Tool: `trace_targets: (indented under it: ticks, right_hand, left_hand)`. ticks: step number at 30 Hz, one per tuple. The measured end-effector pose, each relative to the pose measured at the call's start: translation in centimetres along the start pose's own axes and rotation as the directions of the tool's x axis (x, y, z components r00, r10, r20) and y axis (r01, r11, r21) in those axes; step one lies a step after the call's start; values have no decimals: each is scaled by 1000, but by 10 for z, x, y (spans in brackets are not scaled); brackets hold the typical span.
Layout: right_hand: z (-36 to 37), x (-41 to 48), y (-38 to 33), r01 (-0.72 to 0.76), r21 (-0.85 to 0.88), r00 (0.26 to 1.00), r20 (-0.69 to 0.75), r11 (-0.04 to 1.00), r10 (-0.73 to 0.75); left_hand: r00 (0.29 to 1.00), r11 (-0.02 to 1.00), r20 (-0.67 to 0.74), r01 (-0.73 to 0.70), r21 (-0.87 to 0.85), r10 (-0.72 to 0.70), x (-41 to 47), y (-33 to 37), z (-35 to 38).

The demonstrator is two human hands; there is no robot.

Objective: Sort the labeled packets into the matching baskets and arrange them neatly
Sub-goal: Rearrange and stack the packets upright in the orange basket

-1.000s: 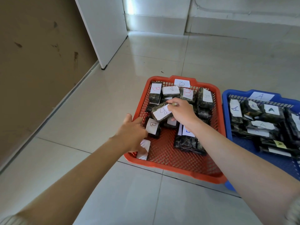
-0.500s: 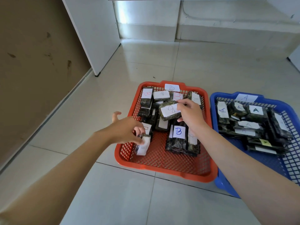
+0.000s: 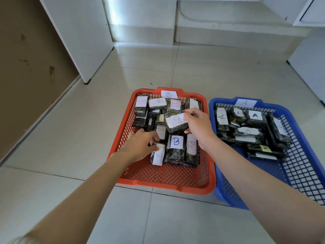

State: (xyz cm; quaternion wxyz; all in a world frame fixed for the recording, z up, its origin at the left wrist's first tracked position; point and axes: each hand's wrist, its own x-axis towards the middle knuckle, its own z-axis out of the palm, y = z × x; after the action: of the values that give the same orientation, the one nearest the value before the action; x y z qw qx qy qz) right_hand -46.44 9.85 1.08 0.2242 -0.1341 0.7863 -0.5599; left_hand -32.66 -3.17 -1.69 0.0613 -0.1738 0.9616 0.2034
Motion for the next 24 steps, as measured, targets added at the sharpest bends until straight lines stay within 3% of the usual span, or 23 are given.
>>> trace_targets:
  ticks: [4,9,12,14,24]
  right_hand:
    - [0,-1,2,1,10,1000,12,1000,-1]
    - [3,0,1,5,20,1000,18,1000,-6]
    - [4,0,0,14,22,1000,2,1000,-14]
    - [3,0,0,15,24,1000,-2,1000,-15]
    - [-1,0,3,22,0,999,-23,1000,-22]
  left_hand:
    - [995,975,-67,-54,215,70,-6,-3,3]
    - [989,865,81,-149,479,125,-15,-7,5]
    - [979,792,95,-200,577,178,-13,-5,11]
    - [974,775,87,-218,593,207,-11,-5,14]
    - [988,889,-22,-126,441,151,-12,-10,21]
